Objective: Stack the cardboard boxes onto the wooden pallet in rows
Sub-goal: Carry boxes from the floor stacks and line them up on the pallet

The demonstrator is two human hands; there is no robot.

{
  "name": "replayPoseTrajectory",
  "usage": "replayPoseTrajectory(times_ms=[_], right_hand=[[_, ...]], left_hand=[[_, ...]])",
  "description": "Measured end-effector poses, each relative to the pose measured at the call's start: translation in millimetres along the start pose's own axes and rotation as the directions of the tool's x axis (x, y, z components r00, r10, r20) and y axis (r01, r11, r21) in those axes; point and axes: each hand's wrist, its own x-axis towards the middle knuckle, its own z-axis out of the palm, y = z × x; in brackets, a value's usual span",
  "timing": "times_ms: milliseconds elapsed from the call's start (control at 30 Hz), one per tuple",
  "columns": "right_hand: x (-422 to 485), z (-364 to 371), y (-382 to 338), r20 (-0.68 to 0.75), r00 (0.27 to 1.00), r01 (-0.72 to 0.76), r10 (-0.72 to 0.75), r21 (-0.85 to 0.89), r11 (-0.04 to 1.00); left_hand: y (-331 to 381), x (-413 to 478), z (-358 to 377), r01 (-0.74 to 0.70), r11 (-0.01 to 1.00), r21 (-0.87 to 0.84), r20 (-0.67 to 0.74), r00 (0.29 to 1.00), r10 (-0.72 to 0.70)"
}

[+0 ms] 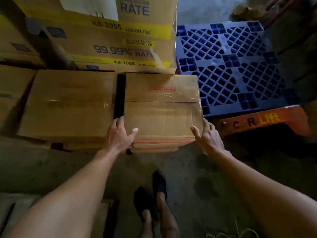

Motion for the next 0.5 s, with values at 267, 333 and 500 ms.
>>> replayPoseTrajectory(times_ms=[267,333,500], right_hand=[[43.8,33.4,12.8,0.003,0.997,-0.078,0.08,0.214,0.974],[49.6,35.7,15.1,0.032,0.989,-0.146,0.143,0.308,0.94],[58.7,35.3,22.9,0.105,0.98,-0.197,0.167,0.501,0.843]], left_hand=[[-12.6,45.1,34.9,0.224,0.945,-0.24,0.091,0.974,-0.207],[-15.5,51.7,41.1,0.271,0.902,-0.335,0.095,0.963,-0.254],[-24.3,62.4,51.6,0.396,0.69,-0.606,0.202,0.915,-0.349]])
